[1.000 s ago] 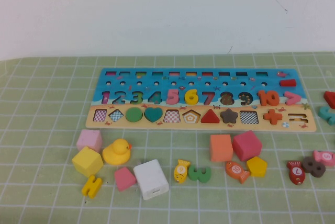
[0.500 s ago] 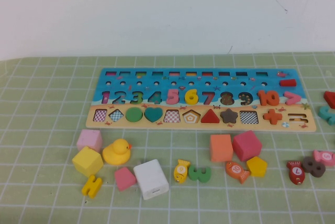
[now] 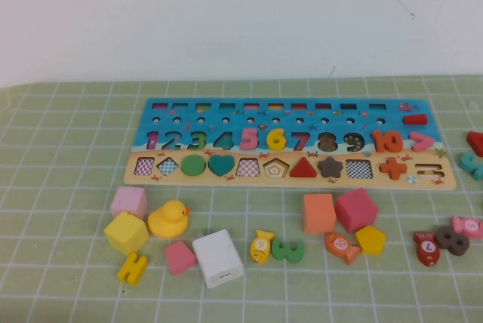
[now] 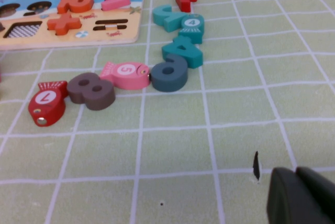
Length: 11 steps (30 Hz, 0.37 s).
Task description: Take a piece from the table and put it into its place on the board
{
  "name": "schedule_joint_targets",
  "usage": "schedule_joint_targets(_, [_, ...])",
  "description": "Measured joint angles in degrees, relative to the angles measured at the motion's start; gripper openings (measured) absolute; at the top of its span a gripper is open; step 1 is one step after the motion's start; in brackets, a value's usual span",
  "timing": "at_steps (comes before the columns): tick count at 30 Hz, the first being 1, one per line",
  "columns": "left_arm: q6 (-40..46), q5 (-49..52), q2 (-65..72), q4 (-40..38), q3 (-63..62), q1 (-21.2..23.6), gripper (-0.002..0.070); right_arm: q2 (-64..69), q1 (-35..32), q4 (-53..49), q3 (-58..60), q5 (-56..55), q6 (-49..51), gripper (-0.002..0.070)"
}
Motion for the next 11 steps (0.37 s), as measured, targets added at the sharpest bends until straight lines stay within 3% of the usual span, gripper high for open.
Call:
schedule_joint_targets(7, [0.4,0.0,0.0,0.0,0.0,0.2,-0.0002,0.0,0.0,0.0,0.0,0.0,0.0,-0.0003])
schedule_joint_targets(11, [0.5,0.0,0.0,0.0,0.0,2.8,-0.0002,0.0,0.0,0.0,0.0,0.0,0.0,-0.0003])
